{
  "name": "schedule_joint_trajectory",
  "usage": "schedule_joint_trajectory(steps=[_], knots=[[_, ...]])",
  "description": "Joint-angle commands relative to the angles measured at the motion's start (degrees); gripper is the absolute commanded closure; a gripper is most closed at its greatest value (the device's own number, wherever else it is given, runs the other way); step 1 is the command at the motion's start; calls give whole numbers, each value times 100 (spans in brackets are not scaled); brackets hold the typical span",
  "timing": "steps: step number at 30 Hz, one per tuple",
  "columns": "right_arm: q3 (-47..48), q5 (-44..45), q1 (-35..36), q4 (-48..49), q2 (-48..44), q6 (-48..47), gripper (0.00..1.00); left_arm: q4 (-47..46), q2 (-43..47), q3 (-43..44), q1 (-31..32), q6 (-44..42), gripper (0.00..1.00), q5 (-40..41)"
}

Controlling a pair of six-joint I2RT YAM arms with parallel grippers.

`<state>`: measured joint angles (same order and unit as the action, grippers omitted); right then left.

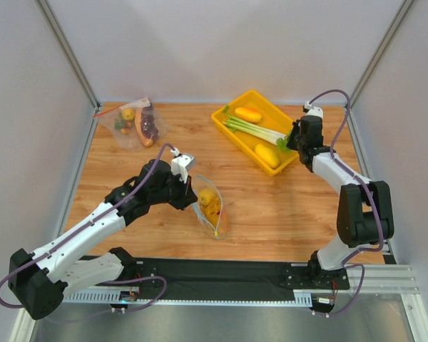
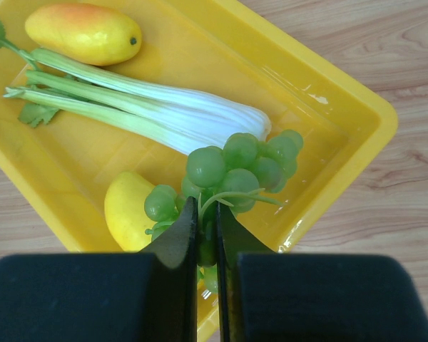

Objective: Open the zip-top bag and remove the fake food

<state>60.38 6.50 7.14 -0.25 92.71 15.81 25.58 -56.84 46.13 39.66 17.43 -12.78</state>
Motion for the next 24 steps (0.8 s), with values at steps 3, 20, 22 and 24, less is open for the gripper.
schedule_joint_trajectory(steps=[3,20,22,24], knots=[[167,369,-72,236,221,-368,100,-1,59,186,16,-91,100,-41],[-70,317,-169,43,-672,-465,12,69,-11,309,16,-144,100,-313],[-219,212,-169,43,-972,-448,12,105,15,370,16,-161,100,-357],[-290,80,-143,-159,-1412,-351,13,227,50,449,16,-178,100,-349]])
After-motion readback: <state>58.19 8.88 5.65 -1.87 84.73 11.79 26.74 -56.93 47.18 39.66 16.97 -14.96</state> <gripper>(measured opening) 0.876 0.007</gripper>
